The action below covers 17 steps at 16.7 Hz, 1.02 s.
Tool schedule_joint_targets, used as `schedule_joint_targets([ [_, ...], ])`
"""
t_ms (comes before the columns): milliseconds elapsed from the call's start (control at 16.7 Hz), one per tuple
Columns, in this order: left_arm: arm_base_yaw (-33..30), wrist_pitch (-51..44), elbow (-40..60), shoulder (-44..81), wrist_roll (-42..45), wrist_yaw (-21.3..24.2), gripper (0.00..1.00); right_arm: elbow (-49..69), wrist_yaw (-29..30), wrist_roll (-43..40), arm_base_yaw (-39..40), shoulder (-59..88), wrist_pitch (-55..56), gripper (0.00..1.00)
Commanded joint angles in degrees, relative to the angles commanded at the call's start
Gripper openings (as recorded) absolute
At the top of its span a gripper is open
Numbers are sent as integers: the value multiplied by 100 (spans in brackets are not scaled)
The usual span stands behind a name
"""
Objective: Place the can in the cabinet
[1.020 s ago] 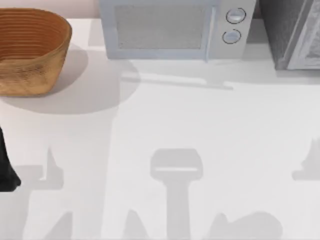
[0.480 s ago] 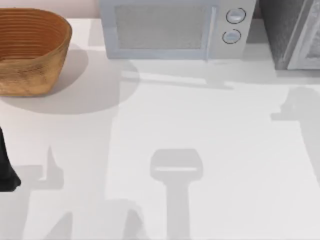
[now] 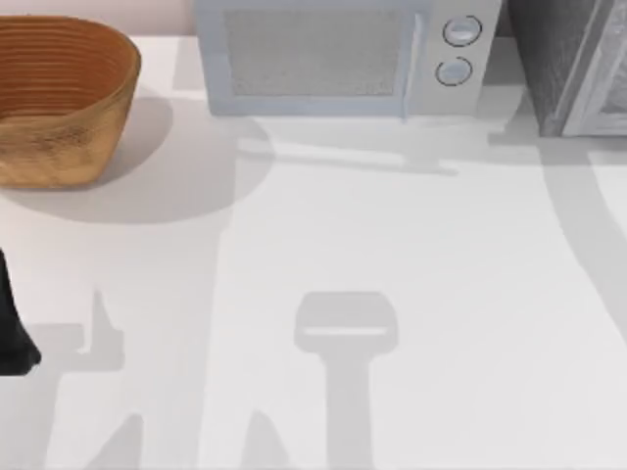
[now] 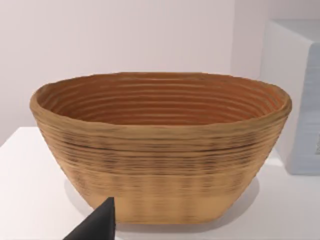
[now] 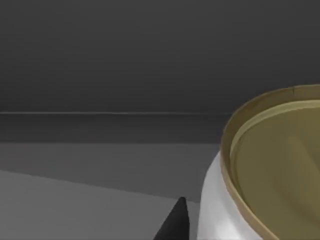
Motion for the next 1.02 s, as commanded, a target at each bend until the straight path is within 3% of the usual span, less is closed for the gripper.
schedule_joint_targets([
  [240,0,0,0,0,0,0,100,758,92,11,76,567,-177,0],
  [720,0,0,0,0,0,0,100,983,82,17,32,780,-242,0],
  [1020,0,0,0,0,0,0,100,2541,-17,4,-88,2027,-670,0],
])
